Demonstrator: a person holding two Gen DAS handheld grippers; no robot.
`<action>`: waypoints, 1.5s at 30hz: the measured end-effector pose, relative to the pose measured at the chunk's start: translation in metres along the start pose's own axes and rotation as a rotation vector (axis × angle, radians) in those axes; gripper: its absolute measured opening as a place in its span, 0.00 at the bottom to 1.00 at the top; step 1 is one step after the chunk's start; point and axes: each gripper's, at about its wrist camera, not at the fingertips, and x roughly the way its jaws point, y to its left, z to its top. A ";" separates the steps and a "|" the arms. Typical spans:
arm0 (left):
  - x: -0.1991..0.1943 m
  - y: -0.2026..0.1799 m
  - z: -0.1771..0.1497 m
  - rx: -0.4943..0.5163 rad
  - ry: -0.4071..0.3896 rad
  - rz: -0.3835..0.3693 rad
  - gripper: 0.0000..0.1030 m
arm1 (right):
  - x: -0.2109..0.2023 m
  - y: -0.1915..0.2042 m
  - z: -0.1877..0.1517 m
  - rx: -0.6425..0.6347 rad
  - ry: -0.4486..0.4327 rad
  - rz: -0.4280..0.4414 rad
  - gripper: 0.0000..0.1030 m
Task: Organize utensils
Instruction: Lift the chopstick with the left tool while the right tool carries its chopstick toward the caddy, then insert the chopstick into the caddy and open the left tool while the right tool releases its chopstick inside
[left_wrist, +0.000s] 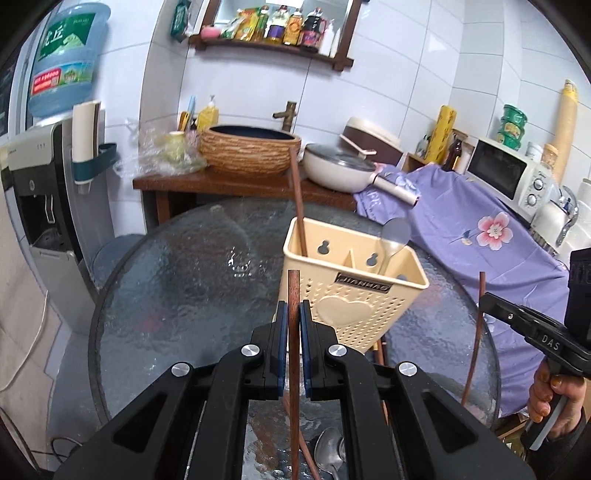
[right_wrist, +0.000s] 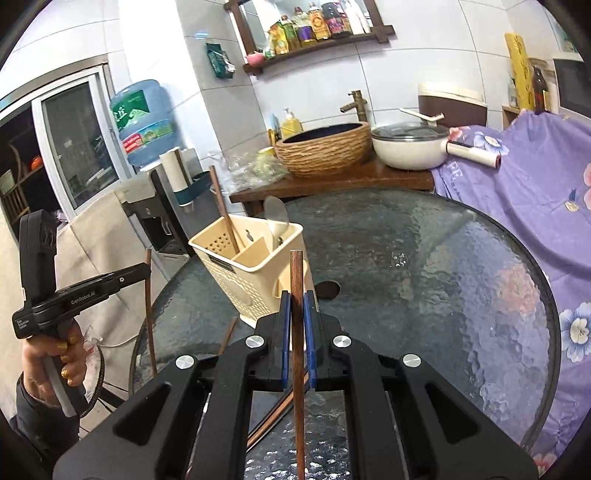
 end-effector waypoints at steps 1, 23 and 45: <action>-0.003 -0.001 0.000 0.004 -0.004 -0.002 0.06 | -0.002 0.001 0.000 -0.002 -0.002 0.006 0.07; -0.048 -0.014 0.026 0.048 -0.081 -0.048 0.06 | -0.048 0.034 0.038 -0.076 -0.082 0.071 0.07; -0.102 -0.051 0.147 0.032 -0.327 -0.039 0.06 | -0.080 0.088 0.163 -0.138 -0.267 0.023 0.07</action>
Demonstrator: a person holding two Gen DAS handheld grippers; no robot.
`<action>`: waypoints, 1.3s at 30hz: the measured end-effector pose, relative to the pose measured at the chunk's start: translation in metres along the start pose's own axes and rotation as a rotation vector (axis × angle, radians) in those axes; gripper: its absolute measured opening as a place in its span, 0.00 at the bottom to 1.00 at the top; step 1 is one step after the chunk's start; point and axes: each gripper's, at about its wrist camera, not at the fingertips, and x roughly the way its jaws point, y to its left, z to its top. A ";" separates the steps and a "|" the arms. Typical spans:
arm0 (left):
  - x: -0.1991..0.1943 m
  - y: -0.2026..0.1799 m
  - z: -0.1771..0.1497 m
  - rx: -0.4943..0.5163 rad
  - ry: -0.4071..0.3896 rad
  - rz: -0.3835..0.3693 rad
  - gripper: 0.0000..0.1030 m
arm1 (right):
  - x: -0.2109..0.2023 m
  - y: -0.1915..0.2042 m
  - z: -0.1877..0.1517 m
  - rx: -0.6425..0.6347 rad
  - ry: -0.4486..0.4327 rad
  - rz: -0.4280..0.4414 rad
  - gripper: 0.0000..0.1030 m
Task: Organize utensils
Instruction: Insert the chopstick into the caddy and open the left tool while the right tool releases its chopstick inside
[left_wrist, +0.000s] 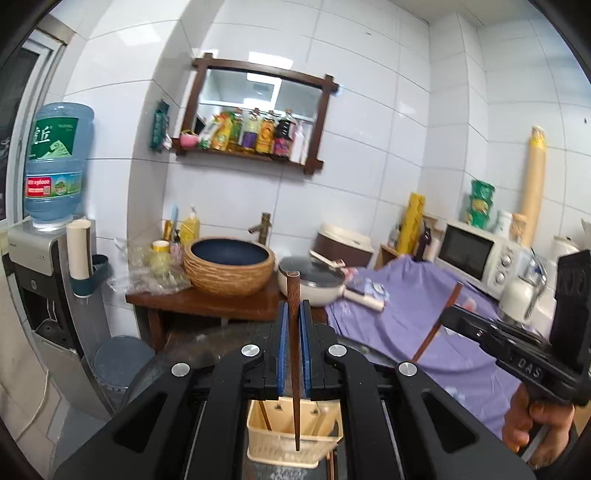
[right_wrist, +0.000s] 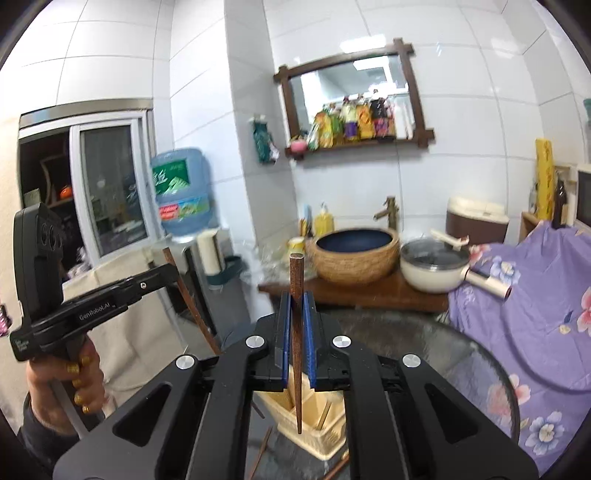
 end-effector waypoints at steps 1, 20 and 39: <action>0.005 0.001 0.004 -0.017 -0.012 0.010 0.06 | 0.004 0.001 0.004 -0.008 -0.019 -0.021 0.07; 0.089 0.035 -0.082 -0.119 0.099 0.122 0.06 | 0.086 -0.030 -0.093 0.140 0.119 -0.082 0.07; 0.117 0.047 -0.115 -0.136 0.199 0.119 0.08 | 0.093 -0.046 -0.111 0.140 0.142 -0.131 0.08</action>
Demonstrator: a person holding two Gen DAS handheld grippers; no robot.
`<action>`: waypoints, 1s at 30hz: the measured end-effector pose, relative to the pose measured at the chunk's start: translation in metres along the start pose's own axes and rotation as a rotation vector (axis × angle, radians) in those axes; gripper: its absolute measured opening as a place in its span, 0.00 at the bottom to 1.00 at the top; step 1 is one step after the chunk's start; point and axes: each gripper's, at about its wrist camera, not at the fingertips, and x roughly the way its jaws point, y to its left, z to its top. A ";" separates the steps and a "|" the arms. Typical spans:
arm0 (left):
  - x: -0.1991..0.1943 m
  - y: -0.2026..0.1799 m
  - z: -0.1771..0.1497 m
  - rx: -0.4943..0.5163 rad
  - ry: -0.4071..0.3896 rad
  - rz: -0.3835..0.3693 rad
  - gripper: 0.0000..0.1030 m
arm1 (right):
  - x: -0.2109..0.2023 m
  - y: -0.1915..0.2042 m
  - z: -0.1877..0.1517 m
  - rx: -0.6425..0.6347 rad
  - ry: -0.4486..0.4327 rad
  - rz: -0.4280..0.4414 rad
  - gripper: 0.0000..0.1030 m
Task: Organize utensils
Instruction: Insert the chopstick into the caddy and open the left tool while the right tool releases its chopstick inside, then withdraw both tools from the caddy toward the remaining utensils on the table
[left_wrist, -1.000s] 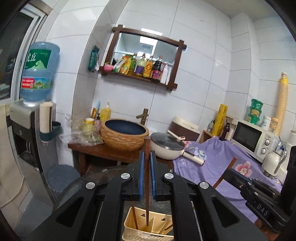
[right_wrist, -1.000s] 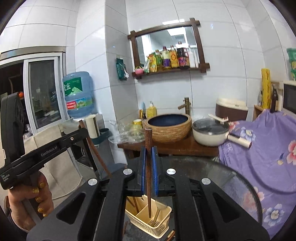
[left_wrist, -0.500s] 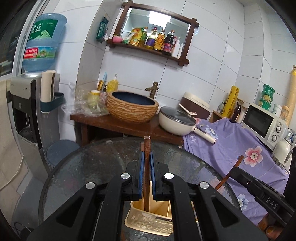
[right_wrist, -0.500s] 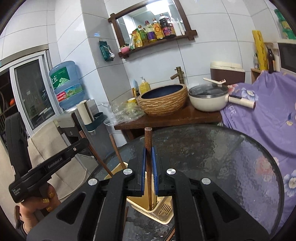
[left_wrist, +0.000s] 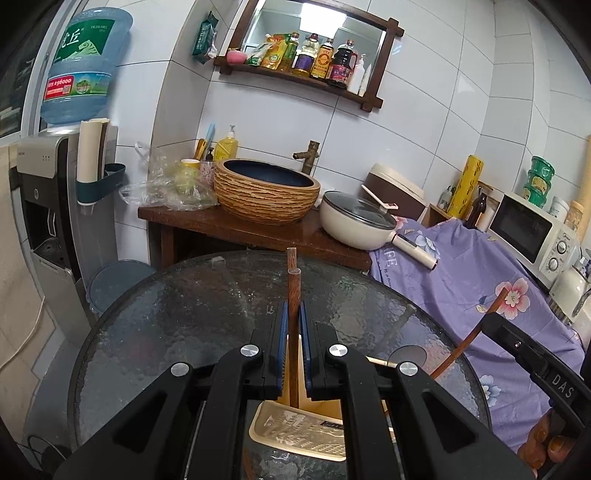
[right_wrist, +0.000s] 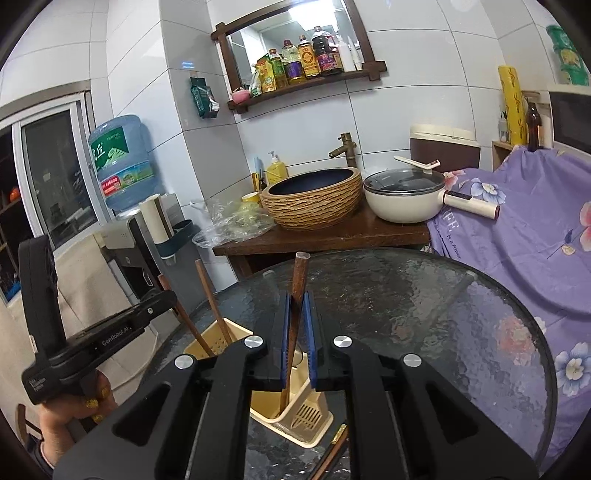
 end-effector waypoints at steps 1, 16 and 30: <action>-0.001 0.000 -0.001 0.008 0.001 0.004 0.12 | -0.001 0.000 -0.001 -0.006 -0.005 -0.007 0.08; -0.031 0.004 -0.061 0.138 0.020 0.048 0.78 | -0.020 -0.017 -0.068 -0.025 0.090 -0.043 0.60; -0.013 0.036 -0.154 0.174 0.240 0.112 0.78 | 0.024 -0.005 -0.188 -0.241 0.399 -0.178 0.60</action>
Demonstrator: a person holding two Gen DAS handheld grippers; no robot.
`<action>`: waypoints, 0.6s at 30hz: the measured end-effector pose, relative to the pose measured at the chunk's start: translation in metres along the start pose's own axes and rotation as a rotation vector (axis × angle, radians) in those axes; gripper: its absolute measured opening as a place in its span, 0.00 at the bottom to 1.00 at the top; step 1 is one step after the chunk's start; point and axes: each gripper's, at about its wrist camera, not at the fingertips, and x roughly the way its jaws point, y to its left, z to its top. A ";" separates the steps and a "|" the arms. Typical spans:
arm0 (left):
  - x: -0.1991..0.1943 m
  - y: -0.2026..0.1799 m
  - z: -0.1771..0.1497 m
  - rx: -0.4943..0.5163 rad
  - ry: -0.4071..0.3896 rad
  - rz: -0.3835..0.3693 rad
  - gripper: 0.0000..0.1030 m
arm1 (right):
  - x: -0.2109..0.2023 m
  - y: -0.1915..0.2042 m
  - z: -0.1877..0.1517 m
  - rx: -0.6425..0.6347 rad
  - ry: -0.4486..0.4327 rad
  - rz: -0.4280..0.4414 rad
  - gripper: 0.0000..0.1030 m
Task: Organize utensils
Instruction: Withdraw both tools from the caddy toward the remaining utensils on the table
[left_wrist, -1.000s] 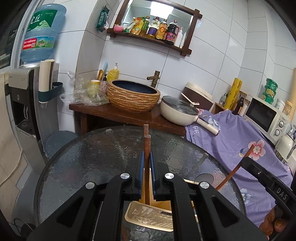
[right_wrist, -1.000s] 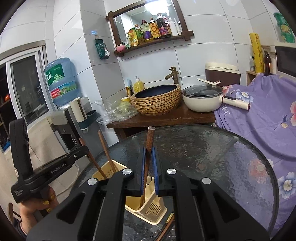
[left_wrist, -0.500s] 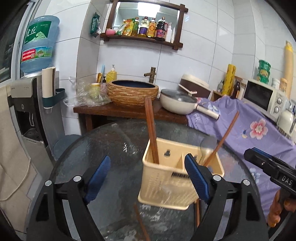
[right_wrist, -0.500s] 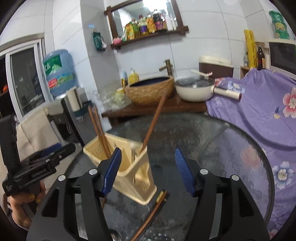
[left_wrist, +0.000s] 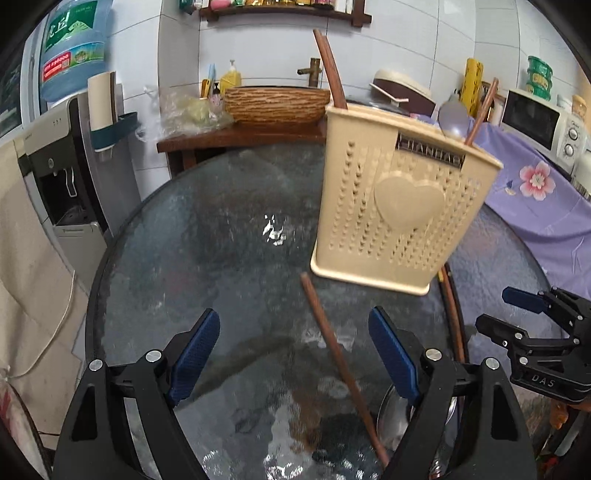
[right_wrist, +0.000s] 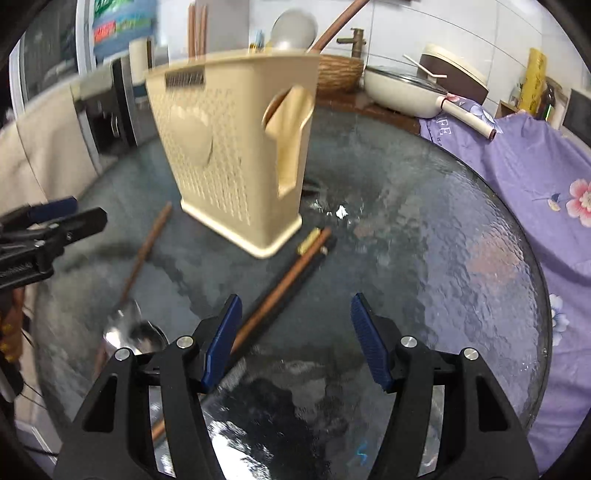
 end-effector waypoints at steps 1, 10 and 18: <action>0.000 0.000 -0.004 0.004 0.005 0.001 0.78 | 0.002 0.001 -0.001 -0.005 0.009 -0.006 0.60; 0.000 -0.012 -0.021 0.019 0.031 -0.021 0.77 | 0.020 0.002 -0.004 -0.006 0.064 -0.019 0.60; -0.002 -0.019 -0.030 0.038 0.043 -0.033 0.77 | 0.019 -0.003 -0.013 -0.029 0.111 -0.018 0.59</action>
